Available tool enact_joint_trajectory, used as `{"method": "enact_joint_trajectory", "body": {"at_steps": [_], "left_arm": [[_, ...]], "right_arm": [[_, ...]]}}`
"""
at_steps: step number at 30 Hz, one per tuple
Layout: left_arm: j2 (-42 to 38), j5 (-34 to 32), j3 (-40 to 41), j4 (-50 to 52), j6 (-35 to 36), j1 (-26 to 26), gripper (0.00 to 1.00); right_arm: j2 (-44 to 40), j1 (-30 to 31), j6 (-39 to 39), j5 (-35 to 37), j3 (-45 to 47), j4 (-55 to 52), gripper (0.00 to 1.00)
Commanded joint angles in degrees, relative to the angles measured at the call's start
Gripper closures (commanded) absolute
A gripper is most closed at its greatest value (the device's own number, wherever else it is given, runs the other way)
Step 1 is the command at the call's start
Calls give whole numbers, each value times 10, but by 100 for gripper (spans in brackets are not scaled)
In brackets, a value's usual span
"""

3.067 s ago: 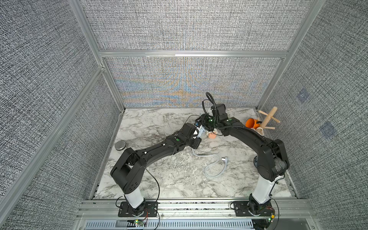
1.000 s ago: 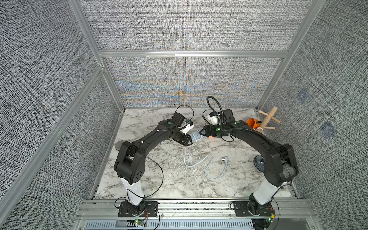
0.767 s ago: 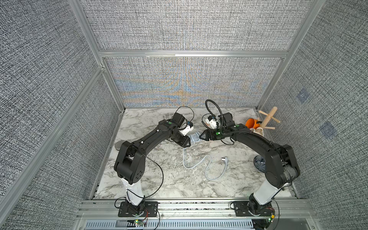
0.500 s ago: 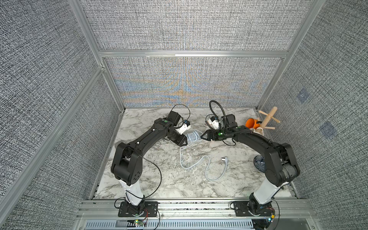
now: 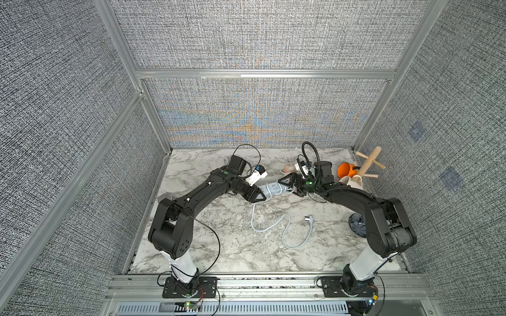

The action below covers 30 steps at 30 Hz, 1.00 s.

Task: Unwrap the cord wrapped around the power strip
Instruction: Unwrap the power cord from the power strip.

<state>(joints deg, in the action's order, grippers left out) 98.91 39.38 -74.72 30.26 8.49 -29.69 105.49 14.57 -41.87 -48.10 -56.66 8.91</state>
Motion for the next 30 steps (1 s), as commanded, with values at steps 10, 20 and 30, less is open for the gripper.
{"method": "enact_joint_trajectory", "body": {"at_steps": [10, 20, 30], "left_arm": [[-15, 59, 40, -151, -49, -1, 100], [-36, 47, 84, -233, -117, -1, 78], [-82, 8, 168, -382, -249, 1, 10]], "right_arm": [[-6, 18, -65, -14, 1, 75, 23], [-10, 21, -88, -8, 1, 94, 70], [-10, 21, -103, -12, -13, 103, 86]]}}
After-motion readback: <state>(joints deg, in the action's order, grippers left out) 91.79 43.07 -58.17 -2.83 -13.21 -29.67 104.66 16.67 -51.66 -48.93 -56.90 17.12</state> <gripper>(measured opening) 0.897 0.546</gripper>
